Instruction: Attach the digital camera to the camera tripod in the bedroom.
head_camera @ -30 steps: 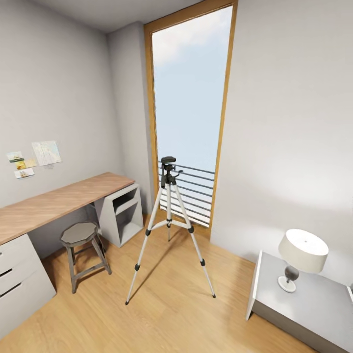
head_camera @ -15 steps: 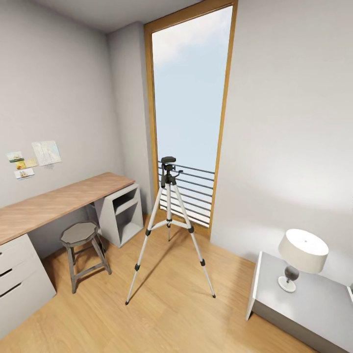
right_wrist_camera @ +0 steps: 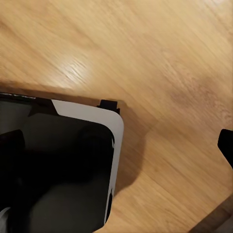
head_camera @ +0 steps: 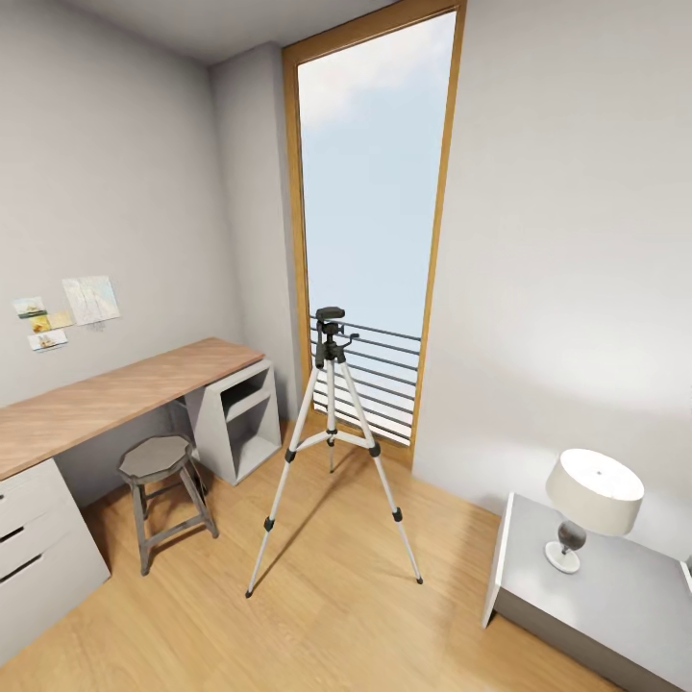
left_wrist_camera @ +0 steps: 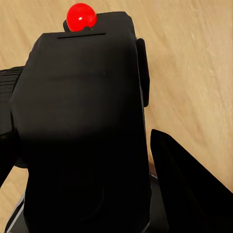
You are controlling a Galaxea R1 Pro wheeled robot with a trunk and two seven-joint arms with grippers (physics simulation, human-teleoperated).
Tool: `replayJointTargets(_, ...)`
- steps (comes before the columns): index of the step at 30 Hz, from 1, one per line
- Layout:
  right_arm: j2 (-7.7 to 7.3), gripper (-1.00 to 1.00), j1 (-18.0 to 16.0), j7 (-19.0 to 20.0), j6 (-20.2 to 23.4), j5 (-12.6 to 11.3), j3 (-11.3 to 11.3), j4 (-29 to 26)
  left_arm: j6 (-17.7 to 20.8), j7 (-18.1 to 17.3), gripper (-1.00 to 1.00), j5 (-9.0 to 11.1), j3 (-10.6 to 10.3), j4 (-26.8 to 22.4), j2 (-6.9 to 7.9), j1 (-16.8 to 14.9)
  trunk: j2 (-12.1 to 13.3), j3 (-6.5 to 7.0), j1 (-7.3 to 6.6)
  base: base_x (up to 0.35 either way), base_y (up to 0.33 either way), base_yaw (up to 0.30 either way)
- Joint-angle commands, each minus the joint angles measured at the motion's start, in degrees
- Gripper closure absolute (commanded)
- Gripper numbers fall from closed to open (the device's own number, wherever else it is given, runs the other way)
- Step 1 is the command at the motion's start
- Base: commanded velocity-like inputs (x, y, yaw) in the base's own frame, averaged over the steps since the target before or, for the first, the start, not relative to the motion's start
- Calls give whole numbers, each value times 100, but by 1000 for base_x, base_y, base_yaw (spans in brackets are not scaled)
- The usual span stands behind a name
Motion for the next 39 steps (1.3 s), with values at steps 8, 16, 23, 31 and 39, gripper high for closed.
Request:
replayJointTargets(8,-3,-100,-6,6,-30,50,-48,17,6,7,100,34,-50,-2,-4,-1,-4,-2,2,0,0,0)
replayJointTargets(16,-3,-100,-6,11,-30,50,-48,17,6,4,100,33,-50,-2,-6,-1,-4,-2,2,0,0,0)
replayJointTargets(23,-3,-100,-6,5,-26,50,-47,17,6,4,100,33,-50,-2,-6,-1,-4,-2,2,0,0,0)
replayJointTargets(31,-3,-100,-6,17,-24,50,-43,17,6,4,100,33,-50,-2,-6,-1,-4,-2,2,0,0,0)
replayJointTargets(39,-2,-100,-6,3,-1,50,-39,17,6,4,100,33,-50,-4,-4,-1,-4,-2,2,126,0,0)
